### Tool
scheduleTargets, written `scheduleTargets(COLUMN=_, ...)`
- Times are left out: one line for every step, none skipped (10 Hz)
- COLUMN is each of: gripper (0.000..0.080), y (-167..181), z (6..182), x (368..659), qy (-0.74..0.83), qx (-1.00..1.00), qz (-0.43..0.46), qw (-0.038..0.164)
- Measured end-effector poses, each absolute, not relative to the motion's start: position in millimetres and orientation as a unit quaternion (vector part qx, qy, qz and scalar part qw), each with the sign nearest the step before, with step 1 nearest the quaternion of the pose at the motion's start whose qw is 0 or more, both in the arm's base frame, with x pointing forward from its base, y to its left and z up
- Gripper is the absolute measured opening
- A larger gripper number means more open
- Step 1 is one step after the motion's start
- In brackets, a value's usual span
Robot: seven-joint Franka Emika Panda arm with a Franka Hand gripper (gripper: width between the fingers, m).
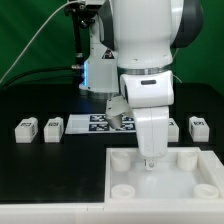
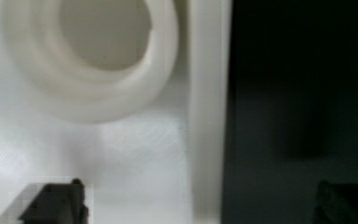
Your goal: Assemble one leg
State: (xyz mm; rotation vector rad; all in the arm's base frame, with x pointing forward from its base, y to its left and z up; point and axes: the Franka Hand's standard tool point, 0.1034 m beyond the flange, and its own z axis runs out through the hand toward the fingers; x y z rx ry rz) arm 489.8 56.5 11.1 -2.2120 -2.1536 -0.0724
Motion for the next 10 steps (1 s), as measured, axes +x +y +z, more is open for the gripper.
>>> scheduleTargets(gripper=0.0648, y=56, z=11.1, x=490, qy=-0.697, qx=-0.716, qz=-0.023, qw=0.027)
scheduleTargets(gripper=0.0649, y=56, z=11.1, x=490, qy=-0.697, qx=-0.716, qz=-0.023, qw=0.027)
scheduleTargets(gripper=0.0649, y=56, z=11.1, x=490, qy=-0.697, qx=-0.716, qz=-0.023, qw=0.027)
scheduleTargets(gripper=0.0649, y=56, z=11.1, x=490, qy=-0.696, qx=-0.717, qz=-0.023, qw=0.027)
scheduleTargets(gripper=0.0649, y=57, z=12.8, x=489, qy=-0.678, qx=-0.735, qz=-0.023, qw=0.027)
scheduleTargets(gripper=0.0649, y=61, z=24.3, x=484, qy=-0.655, qx=-0.755, qz=-0.024, qw=0.023)
scheduleTargets(gripper=0.0649, y=72, z=37.2, x=475, qy=-0.631, qx=-0.775, qz=-0.025, qw=0.02)
scheduleTargets(gripper=0.0649, y=86, z=48.2, x=467, qy=-0.562, qx=-0.827, qz=-0.021, qw=0.02)
scheduleTargets(gripper=0.0649, y=103, z=57.4, x=461, qy=-0.508, qx=-0.861, qz=-0.02, qw=0.02)
scheduleTargets(gripper=0.0649, y=117, z=60.5, x=454, qy=-0.463, qx=-0.886, qz=-0.019, qw=0.023)
